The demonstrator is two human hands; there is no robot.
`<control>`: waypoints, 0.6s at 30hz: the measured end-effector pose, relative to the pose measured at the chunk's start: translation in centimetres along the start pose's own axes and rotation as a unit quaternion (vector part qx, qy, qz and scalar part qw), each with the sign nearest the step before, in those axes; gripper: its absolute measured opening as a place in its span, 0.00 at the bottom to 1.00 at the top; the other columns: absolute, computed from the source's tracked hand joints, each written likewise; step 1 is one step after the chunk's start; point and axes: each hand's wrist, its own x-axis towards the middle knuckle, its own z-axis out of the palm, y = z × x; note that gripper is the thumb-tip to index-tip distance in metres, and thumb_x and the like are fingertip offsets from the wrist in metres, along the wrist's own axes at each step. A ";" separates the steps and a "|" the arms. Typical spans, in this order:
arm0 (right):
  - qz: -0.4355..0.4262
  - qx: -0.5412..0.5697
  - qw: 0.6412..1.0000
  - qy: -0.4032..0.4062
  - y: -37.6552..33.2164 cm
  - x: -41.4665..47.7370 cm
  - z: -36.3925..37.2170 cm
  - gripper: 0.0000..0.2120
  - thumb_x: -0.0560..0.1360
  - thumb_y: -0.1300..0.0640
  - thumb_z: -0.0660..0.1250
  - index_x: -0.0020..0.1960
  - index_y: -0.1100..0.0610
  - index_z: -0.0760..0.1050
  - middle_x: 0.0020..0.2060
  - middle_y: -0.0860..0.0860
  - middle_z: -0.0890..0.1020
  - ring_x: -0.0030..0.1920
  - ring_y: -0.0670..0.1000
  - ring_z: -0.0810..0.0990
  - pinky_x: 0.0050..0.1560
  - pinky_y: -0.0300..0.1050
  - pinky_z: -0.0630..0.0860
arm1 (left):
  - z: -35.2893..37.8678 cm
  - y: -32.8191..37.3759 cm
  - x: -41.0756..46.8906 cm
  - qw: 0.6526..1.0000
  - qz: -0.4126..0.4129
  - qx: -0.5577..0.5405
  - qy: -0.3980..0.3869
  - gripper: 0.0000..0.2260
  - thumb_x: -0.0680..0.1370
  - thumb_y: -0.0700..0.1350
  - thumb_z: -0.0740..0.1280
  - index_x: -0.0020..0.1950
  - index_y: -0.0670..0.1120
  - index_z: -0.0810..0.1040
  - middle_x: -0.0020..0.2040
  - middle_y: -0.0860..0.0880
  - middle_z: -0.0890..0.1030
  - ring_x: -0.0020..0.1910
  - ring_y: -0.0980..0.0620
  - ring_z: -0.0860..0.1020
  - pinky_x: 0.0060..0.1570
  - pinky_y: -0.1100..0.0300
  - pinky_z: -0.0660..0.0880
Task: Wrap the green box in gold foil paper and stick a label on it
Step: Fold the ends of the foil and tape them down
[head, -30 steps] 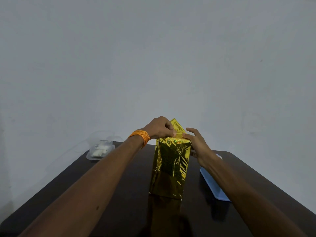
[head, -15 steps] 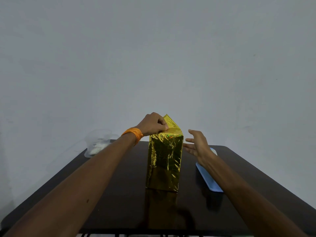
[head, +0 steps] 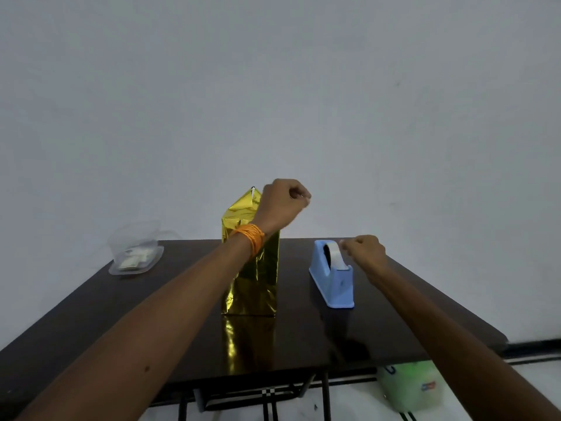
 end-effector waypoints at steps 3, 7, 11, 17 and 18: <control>0.048 -0.032 0.998 -0.024 1.6 0.3 -0.4 0.19 0.75 0.51 0.70 0.41 0.69 0.77 0.36 0.62 0.76 0.34 0.56 0.73 0.37 0.49 0.70 | 4.1 0.0 -0.8 0.997 -0.032 0.021 -0.069 0.07 0.71 0.38 0.70 0.47 0.44 0.84 0.38 0.50 0.81 0.35 0.54 0.79 0.42 0.60 0.78; 0.126 0.005 0.989 -0.075 2.7 0.8 0.1 0.18 0.75 0.52 0.71 0.53 0.67 0.79 0.43 0.59 0.79 0.33 0.51 0.70 0.32 0.44 0.66 | 8.4 -2.1 -2.7 0.974 -0.115 0.074 -0.183 0.11 0.69 0.38 0.74 0.51 0.41 0.84 0.49 0.44 0.84 0.47 0.46 0.82 0.47 0.56 0.80; 0.165 0.102 0.976 -0.102 2.6 0.7 0.6 0.12 0.74 0.64 0.71 0.53 0.72 0.77 0.38 0.59 0.78 0.33 0.53 0.75 0.30 0.43 0.70 | 11.4 -4.8 -4.5 0.948 -0.146 0.118 -0.258 0.15 0.68 0.47 0.79 0.50 0.40 0.85 0.50 0.44 0.85 0.48 0.46 0.82 0.49 0.53 0.79; 0.145 0.075 0.983 -0.087 2.7 2.3 1.2 0.08 0.71 0.63 0.76 0.45 0.68 0.80 0.42 0.61 0.83 0.36 0.55 0.80 0.33 0.45 0.76 | 13.3 -6.4 -4.9 0.956 -0.155 0.112 -0.223 0.18 0.66 0.53 0.80 0.47 0.40 0.85 0.46 0.44 0.85 0.45 0.46 0.83 0.48 0.49 0.80; 0.138 0.068 0.985 -0.074 2.7 2.6 1.4 0.08 0.71 0.62 0.76 0.43 0.66 0.81 0.44 0.61 0.84 0.40 0.56 0.83 0.39 0.48 0.80 | 13.4 -6.5 -5.0 0.959 -0.151 0.108 -0.216 0.18 0.66 0.53 0.80 0.47 0.40 0.85 0.46 0.44 0.85 0.44 0.47 0.83 0.48 0.50 0.80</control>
